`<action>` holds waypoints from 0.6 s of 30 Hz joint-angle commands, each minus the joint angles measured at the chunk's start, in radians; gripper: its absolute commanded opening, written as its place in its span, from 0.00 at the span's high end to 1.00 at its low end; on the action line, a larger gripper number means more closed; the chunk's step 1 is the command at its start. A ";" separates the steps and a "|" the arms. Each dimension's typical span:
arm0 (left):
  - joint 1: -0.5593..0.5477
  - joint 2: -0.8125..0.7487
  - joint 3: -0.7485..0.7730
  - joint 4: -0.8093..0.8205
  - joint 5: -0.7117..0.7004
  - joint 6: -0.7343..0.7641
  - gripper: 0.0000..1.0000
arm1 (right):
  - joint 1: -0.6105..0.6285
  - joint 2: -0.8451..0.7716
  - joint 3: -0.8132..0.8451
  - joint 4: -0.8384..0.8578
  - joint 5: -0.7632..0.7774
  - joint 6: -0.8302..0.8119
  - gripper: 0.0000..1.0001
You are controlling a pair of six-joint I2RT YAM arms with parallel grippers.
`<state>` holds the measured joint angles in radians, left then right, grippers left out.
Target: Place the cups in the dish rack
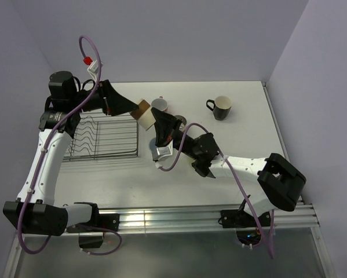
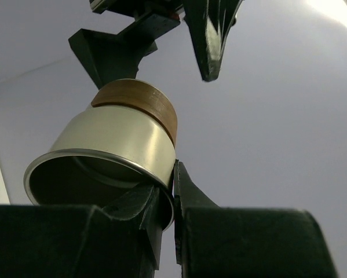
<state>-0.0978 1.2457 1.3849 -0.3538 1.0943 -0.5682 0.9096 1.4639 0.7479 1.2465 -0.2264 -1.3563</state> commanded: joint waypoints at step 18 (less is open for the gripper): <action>-0.010 0.034 -0.122 0.206 0.076 -0.242 0.07 | 0.029 -0.016 0.018 0.518 -0.007 -0.055 1.00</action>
<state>-0.1043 1.2816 1.2850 -0.2729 1.1095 -0.7143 0.9257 1.4639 0.7479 1.2568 -0.2169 -1.3945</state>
